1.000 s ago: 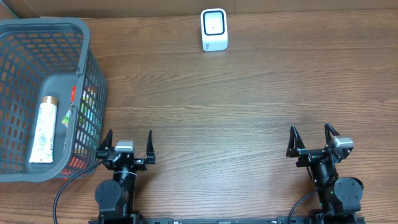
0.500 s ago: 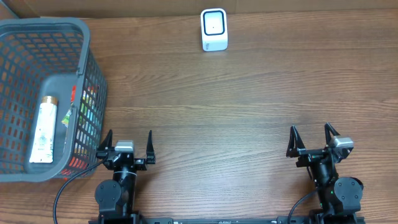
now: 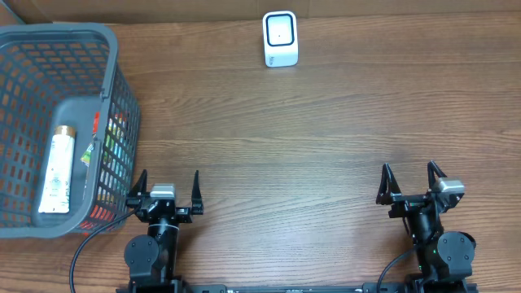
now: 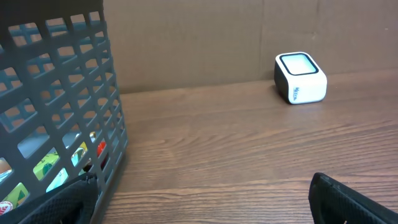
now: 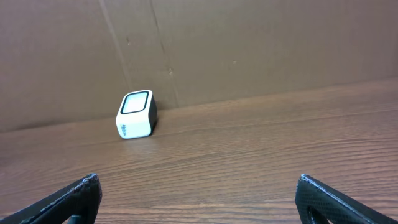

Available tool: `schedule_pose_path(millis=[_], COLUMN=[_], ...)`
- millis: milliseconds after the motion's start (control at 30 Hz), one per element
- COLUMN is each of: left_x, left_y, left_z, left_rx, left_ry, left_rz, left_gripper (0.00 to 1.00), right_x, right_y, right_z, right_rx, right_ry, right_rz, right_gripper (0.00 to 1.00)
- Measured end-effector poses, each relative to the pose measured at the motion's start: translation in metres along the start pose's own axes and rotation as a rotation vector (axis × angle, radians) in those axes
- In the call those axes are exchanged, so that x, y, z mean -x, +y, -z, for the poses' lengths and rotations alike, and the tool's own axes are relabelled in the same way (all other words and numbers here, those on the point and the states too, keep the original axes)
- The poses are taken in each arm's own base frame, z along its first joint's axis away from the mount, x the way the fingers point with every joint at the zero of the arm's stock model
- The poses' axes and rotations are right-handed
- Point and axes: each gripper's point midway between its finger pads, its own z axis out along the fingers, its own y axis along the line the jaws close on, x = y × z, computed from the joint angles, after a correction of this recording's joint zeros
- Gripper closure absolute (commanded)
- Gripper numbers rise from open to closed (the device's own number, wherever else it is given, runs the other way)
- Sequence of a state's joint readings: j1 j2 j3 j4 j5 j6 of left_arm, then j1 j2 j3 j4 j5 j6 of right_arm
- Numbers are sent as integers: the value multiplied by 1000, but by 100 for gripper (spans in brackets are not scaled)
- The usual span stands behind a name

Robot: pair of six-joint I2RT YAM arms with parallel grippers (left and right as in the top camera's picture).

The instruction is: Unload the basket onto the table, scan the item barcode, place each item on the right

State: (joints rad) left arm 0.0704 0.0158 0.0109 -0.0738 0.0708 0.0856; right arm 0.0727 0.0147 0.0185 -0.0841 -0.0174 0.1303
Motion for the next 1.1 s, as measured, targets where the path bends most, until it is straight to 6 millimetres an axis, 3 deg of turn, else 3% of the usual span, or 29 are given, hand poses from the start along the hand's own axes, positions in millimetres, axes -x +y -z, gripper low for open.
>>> schedule_pose_path(millis=[367,600,733,867,1100], left_x=[0,-1,1,25,83], left_y=[0,0,0,1,3], left_z=[0,1,5,12,14], left_rx=[0,-1,-4,-2,-21], left_ry=[0,10,50,29,20], left_rz=[14,47,57,56,67], left_gripper=[1,0,1,1,0], right_x=[2,22,15,20,57], right_y=[0,5,3,4,13], right_z=[0,1,1,3,15], right_rx=[1,20,14,11,13], right_ry=[-6,-88,-61,-43,-41], right_rz=[0,4,3,3,36], right_gripper=[0,0,0,0,0])
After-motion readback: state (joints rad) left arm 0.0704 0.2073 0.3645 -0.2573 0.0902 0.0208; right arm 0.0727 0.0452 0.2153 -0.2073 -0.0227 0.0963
